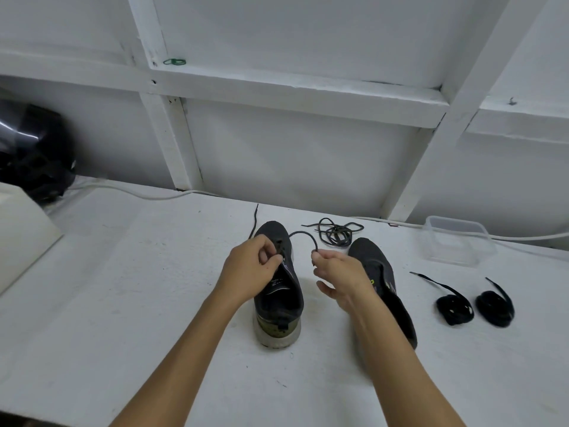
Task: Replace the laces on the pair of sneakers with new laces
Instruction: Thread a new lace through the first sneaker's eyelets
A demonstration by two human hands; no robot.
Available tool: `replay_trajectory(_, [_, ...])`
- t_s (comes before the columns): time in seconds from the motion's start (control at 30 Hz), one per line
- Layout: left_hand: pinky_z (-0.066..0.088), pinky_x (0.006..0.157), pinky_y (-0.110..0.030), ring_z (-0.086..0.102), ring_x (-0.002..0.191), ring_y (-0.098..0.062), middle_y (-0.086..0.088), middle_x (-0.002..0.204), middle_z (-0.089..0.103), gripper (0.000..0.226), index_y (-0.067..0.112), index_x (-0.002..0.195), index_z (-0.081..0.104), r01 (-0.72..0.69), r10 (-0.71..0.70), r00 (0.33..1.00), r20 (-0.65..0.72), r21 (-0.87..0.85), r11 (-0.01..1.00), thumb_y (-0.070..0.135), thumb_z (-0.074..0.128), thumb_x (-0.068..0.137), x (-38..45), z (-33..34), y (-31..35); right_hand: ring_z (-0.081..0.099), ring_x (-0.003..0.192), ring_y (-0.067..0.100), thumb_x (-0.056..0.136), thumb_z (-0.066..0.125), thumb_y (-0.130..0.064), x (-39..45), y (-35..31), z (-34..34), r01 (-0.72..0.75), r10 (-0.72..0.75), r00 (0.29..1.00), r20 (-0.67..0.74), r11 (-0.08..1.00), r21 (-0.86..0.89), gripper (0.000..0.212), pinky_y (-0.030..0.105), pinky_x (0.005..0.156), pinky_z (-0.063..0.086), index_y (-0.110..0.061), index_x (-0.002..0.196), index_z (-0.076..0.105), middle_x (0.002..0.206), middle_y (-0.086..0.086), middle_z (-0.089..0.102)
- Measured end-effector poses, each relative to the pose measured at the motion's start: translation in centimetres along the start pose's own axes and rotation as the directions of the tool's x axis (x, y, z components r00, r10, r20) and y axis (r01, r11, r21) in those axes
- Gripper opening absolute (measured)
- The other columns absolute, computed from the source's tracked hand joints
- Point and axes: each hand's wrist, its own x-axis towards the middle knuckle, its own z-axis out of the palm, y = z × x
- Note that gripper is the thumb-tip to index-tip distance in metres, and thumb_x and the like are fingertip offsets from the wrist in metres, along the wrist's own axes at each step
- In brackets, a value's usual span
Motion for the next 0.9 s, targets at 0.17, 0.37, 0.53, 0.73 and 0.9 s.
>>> replay_trajectory(0.17, [0.045,0.062,-0.021,0.054,0.065,-0.011,-0.001,0.076,0.057,0.020,0.028,0.089,0.055,0.024,-0.035,0.994,-0.103,-0.110,0.994,0.029,0.075,0.087,-1.3,0.7,-0.2,0.072,0.093,0.011,0.093,0.072,-0.016,0.3,1.7,0.3,-0.055,0.056,0.998,-0.001,0.986,0.155,0.015,0.026,0.066,0.055,-0.013,0.108,0.071,0.096,-0.001,0.077])
replay_trajectory(0.37, [0.044,0.061,-0.018,0.058,0.065,-0.008,0.007,0.064,0.062,0.021,0.026,0.080,0.074,0.097,-0.097,0.995,0.008,-0.039,0.995,0.041,0.066,0.093,-2.0,1.6,0.1,0.073,0.096,0.011,0.091,0.074,-0.014,0.0,2.3,0.7,0.042,-0.046,0.999,0.018,0.988,0.146,0.014,0.027,0.071,0.058,-0.015,0.105,0.074,0.099,0.000,0.078])
replay_trajectory(0.53, [0.054,0.078,-0.025,0.065,0.081,-0.001,0.010,0.080,0.073,0.023,0.024,0.087,0.077,0.238,-0.222,0.969,0.111,-0.160,0.958,0.042,0.065,0.093,-2.0,2.2,0.7,0.073,0.090,0.013,0.089,0.077,-0.017,0.0,2.8,1.1,0.139,-0.138,0.990,-0.028,0.990,0.035,0.007,0.026,0.070,0.058,-0.021,0.095,0.077,0.089,-0.003,0.078])
replay_trajectory(0.73, [0.054,0.093,-0.030,0.067,0.094,-0.002,0.014,0.095,0.074,0.017,0.026,0.103,0.077,0.291,-0.228,0.942,0.244,-0.262,0.920,0.034,0.065,0.095,-1.7,1.6,-0.2,0.072,0.079,0.007,0.091,0.073,-0.014,-0.3,2.9,1.6,0.329,-0.328,0.944,0.036,0.927,-0.181,0.012,0.025,0.070,0.060,-0.026,0.088,0.077,0.081,-0.007,0.077])
replay_trajectory(0.9, [0.052,0.096,-0.029,0.065,0.098,0.000,0.015,0.102,0.072,0.016,0.026,0.106,0.076,0.286,-0.221,0.944,0.244,-0.276,0.917,0.032,0.064,0.096,-1.7,1.8,-0.4,0.071,0.077,0.005,0.091,0.073,-0.014,0.0,3.0,1.6,0.374,-0.371,0.926,0.065,0.887,-0.269,0.009,0.030,0.076,0.061,-0.020,0.094,0.079,0.082,-0.007,0.077])
